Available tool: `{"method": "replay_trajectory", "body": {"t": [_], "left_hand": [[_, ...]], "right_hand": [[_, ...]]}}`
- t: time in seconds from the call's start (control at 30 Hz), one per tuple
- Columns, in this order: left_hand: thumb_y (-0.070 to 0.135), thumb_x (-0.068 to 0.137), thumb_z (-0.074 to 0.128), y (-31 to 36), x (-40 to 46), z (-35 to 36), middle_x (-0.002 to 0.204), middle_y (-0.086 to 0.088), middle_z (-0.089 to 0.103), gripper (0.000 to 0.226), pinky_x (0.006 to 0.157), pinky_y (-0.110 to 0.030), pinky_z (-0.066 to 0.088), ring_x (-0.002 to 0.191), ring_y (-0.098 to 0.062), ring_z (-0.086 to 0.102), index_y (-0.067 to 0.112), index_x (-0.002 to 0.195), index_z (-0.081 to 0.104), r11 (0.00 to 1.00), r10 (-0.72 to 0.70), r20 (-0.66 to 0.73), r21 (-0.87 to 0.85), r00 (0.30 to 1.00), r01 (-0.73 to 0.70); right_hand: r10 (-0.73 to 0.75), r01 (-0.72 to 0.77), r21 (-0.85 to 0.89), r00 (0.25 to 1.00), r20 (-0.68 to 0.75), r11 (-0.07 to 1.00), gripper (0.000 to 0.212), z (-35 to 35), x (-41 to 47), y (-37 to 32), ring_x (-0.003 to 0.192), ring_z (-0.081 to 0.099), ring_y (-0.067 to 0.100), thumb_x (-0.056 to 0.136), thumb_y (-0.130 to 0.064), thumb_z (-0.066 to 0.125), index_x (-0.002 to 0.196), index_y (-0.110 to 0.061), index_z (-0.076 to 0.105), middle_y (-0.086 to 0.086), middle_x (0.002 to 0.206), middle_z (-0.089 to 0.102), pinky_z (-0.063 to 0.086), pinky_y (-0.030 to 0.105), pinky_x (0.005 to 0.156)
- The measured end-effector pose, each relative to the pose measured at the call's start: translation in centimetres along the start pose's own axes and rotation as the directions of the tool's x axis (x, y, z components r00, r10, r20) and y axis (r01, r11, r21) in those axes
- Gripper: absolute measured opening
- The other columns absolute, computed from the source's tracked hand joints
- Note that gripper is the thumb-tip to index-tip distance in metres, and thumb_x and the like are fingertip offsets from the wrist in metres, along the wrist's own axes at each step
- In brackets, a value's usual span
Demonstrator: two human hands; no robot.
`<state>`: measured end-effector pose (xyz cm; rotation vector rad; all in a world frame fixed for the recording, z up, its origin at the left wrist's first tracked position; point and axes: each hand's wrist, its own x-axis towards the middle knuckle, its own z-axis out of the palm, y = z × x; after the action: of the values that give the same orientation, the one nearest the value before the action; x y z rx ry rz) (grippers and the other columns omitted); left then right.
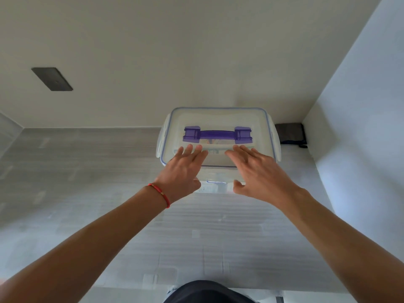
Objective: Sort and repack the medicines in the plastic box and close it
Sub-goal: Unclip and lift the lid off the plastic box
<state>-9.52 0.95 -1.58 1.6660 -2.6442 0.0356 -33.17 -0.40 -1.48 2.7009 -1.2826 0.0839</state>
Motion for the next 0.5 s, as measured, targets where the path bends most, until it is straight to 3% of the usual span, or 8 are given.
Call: {"method": "replay_trajectory", "body": {"t": [0.07,0.13,0.2,0.23,0.3,0.4,0.43,0.5], "left_hand": [[0.008,0.069,0.066,-0.4,0.2,-0.5,0.135,-0.019,0.055,0.08,0.101,-0.048,0.046,0.115,-0.039,0.056,0.005,0.145,0.042,1.0,0.022,-0.04,-0.005,0.999,-0.022],[0.02,0.072,0.064,-1.4,0.6,-1.1,0.115,-0.01,0.057,0.089,0.083,-0.038,0.047,0.088,-0.027,0.053,0.013,0.153,0.027,0.998,0.046,-0.036,-0.032,0.998,-0.047],[0.033,0.073,0.064,-2.8,0.9,-1.3,0.115,-0.003,0.058,0.101,0.089,-0.036,0.044,0.081,-0.019,0.047,0.022,0.157,0.008,0.994,0.082,-0.018,-0.07,0.997,-0.083],[0.042,0.073,0.065,-3.5,1.0,-1.3,0.123,0.001,0.059,0.105,0.101,-0.04,0.042,0.086,-0.018,0.052,0.027,0.157,0.004,0.992,0.081,-0.001,-0.101,0.997,-0.081],[0.067,0.069,0.063,-4.7,0.7,-1.3,0.148,0.006,0.047,0.108,0.118,-0.046,0.03,0.122,-0.016,0.052,0.038,0.155,0.004,0.968,0.02,0.061,-0.251,0.998,-0.004],[0.081,0.071,0.056,-6.9,0.9,-0.1,0.163,0.001,0.024,0.104,0.123,-0.046,0.019,0.15,-0.019,0.019,0.035,0.155,0.018,0.878,-0.228,0.066,-0.417,0.971,0.234],[0.077,0.076,0.055,-7.7,1.4,0.5,0.163,-0.004,0.023,0.099,0.123,-0.046,0.019,0.151,-0.023,0.018,0.029,0.156,0.02,0.811,-0.369,0.084,-0.457,0.926,0.365],[0.068,0.079,0.056,-9.0,2.9,1.4,0.156,-0.014,0.036,0.093,0.119,-0.047,0.029,0.143,-0.031,0.034,0.019,0.153,0.029,0.533,-0.591,0.24,-0.6,0.77,0.596]], "right_hand": [[0.011,-0.009,0.078,1.0,-0.026,0.997,0.067,-0.3,0.0,0.8,0.103,0.071,0.022,0.077,-0.046,0.065,0.135,-0.017,0.051,0.004,0.124,0.068,0.06,0.035,0.075],[0.018,-0.013,0.118,0.999,-0.048,0.993,0.071,-0.7,0.4,2.0,0.087,0.071,0.019,0.077,-0.058,0.059,0.138,-0.024,0.046,-0.005,0.116,0.071,0.053,0.031,0.062],[0.037,-0.033,0.215,0.999,-0.014,0.976,0.087,-0.8,0.6,3.3,0.089,0.069,0.019,0.073,-0.072,0.06,0.146,-0.03,0.037,-0.007,0.123,0.071,0.05,0.032,0.066],[0.057,-0.064,0.319,0.998,0.031,0.946,0.094,-0.8,0.6,3.9,0.101,0.067,0.017,0.072,-0.077,0.061,0.15,-0.034,0.032,-0.009,0.133,0.066,0.051,0.033,0.076],[0.1,-0.118,0.509,0.993,0.063,0.853,0.094,-0.6,0.2,4.5,0.126,0.054,0.014,0.074,-0.076,0.065,0.152,-0.035,0.033,-0.008,0.145,0.055,0.043,0.029,0.098],[0.374,-0.284,0.541,0.925,-0.062,0.792,0.073,1.0,0.3,6.0,0.138,0.045,0.028,0.09,-0.053,0.067,0.148,-0.014,0.044,0.008,0.148,0.051,0.034,0.042,0.115],[0.52,-0.431,0.575,0.854,0.011,0.695,0.072,1.5,0.6,6.6,0.14,0.041,0.033,0.093,-0.049,0.065,0.149,-0.01,0.041,0.014,0.149,0.047,0.033,0.045,0.115],[0.684,-0.658,0.669,0.665,0.299,0.347,0.069,1.9,1.2,7.1,0.139,0.044,0.035,0.095,-0.048,0.062,0.148,-0.009,0.04,0.016,0.146,0.048,0.041,0.039,0.104]]}}
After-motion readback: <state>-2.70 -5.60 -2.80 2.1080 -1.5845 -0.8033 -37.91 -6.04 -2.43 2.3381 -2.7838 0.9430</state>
